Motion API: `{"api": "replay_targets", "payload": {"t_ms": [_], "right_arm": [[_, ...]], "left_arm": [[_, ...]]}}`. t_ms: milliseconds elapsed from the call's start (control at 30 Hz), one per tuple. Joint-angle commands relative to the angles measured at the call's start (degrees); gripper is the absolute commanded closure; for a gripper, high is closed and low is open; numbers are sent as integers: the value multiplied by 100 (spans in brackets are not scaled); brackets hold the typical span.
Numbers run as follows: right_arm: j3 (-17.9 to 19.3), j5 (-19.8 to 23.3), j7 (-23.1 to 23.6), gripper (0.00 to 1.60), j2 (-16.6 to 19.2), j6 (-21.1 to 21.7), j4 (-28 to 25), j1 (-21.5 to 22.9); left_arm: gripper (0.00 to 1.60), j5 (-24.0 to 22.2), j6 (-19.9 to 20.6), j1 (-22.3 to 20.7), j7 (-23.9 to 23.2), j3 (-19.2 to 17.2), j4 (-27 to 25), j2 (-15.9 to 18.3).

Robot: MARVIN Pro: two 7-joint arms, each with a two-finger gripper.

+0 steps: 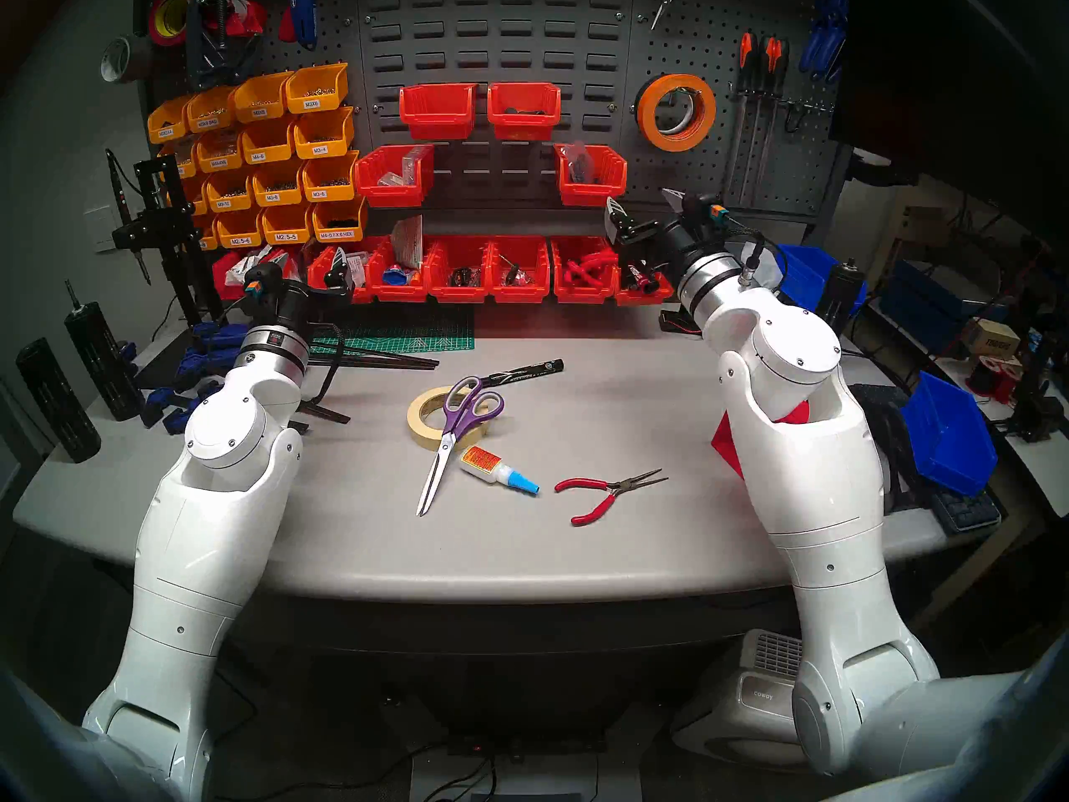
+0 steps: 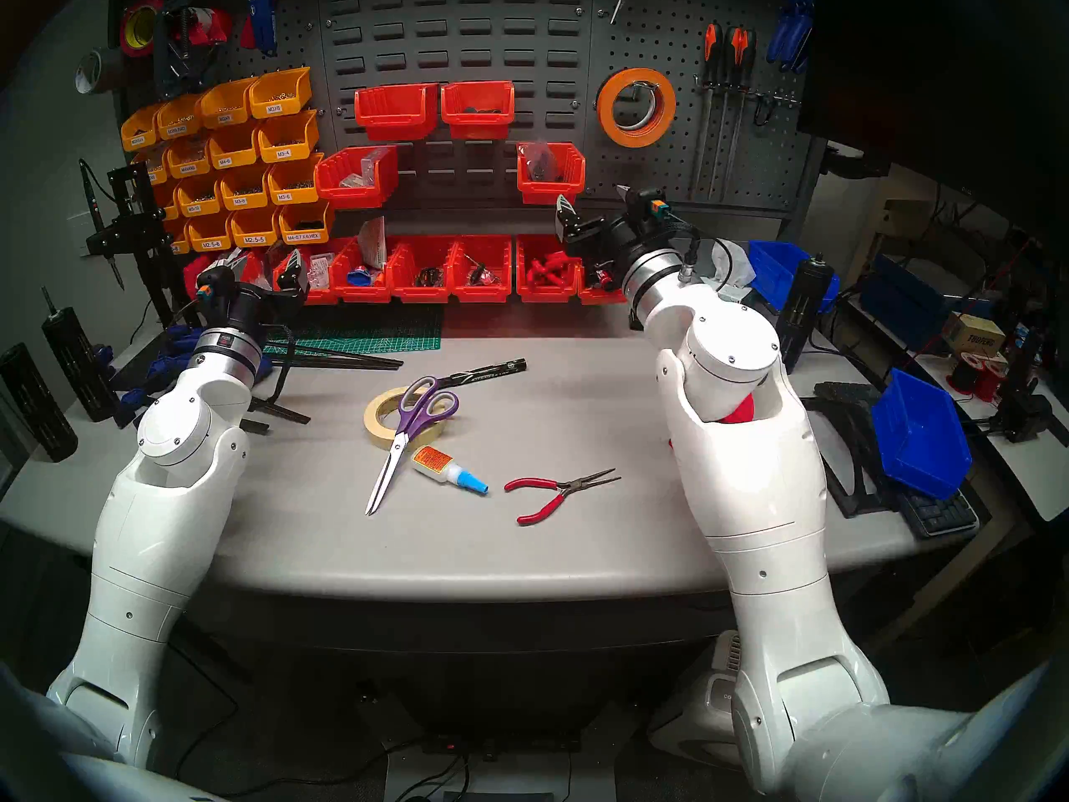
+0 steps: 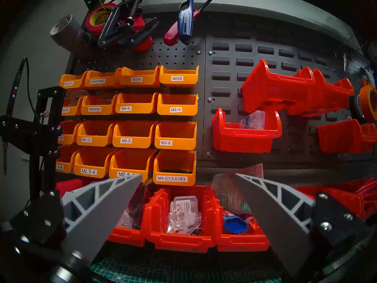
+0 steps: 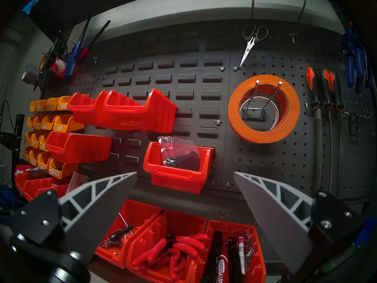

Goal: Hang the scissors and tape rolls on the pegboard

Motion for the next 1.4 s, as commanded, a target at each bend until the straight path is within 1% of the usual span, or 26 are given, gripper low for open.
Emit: {"api": "replay_targets", "payload": {"t_ms": [0, 67, 133, 833, 1200, 1367], "right_arm": [[42, 5, 14, 0, 12, -30, -189, 150], [43, 5, 14, 0, 12, -30, -189, 150], [43, 4, 14, 0, 11, -30, -189, 150], [44, 3, 17, 0, 9, -30, -189, 149], [45, 212, 409, 0, 136, 41, -347, 40], [27, 357, 633, 0, 198, 150, -456, -10]], "left_arm": [[0, 7, -26, -85, 34, -110, -208, 48], [0, 6, -22, -95, 33, -113, -200, 52], [0, 102, 34, -121, 80, -87, -194, 96], [0, 123, 63, -124, 152, -58, -209, 118], [0, 127, 67, -124, 143, -63, -209, 113], [0, 130, 69, -124, 137, -66, -208, 109]]}}
